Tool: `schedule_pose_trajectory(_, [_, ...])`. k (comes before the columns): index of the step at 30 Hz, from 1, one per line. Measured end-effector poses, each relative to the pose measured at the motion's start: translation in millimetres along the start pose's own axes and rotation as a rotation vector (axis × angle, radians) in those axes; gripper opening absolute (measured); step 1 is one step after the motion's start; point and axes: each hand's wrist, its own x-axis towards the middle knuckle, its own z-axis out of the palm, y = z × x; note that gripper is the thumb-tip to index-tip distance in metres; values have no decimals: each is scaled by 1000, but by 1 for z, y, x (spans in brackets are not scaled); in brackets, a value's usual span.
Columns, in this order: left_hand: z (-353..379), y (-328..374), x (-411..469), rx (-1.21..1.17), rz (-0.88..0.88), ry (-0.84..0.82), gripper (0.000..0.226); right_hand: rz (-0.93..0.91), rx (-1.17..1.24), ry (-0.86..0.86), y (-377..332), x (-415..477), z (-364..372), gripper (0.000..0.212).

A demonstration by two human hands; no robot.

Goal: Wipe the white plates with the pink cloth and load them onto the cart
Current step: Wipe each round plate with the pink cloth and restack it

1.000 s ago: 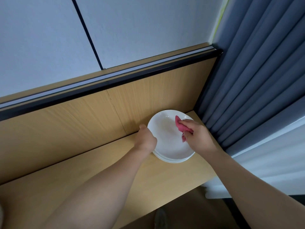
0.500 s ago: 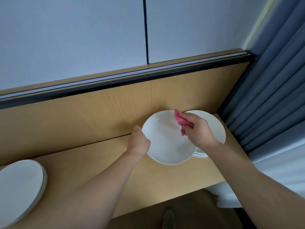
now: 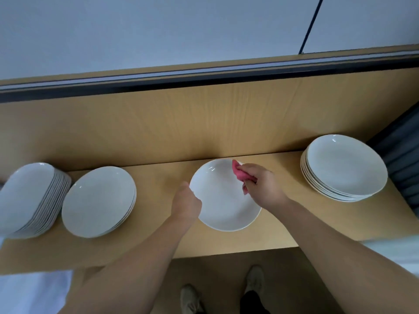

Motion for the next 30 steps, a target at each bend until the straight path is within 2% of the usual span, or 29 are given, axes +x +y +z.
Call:
schedule_pose_trajectory(11, [4, -54, 13, -38, -61, -27, 31, 32, -167, -128, 14, 9, 61, 37])
schedule_pose_trajectory(14, [4, -57, 16, -47, -65, -35, 33, 20, -242, -156, 16, 19, 72, 45])
schedule_pose_trajectory(17, [2, -58, 18, -37, -14, -45, 25, -49, -344, -159, 19, 31, 85, 43])
schedule_pose_trajectory(20, [-2, -64, 21, -33, 54, -74, 22, -1, -460, -302, 26, 35, 106, 33])
schedule_pose_trajectory(23, [-8, -71, 21, -152, 57, -175, 29, 8, -702, -389, 33, 30, 123, 58])
schedule_pose_trajectory(25, [-12, -71, 19, -242, 43, -228, 34, 46, -697, -367, 28, 30, 127, 62])
schedule_pose_trajectory(30, [-12, -69, 18, -298, 55, -229, 41, 108, -671, -367, 15, 31, 138, 66])
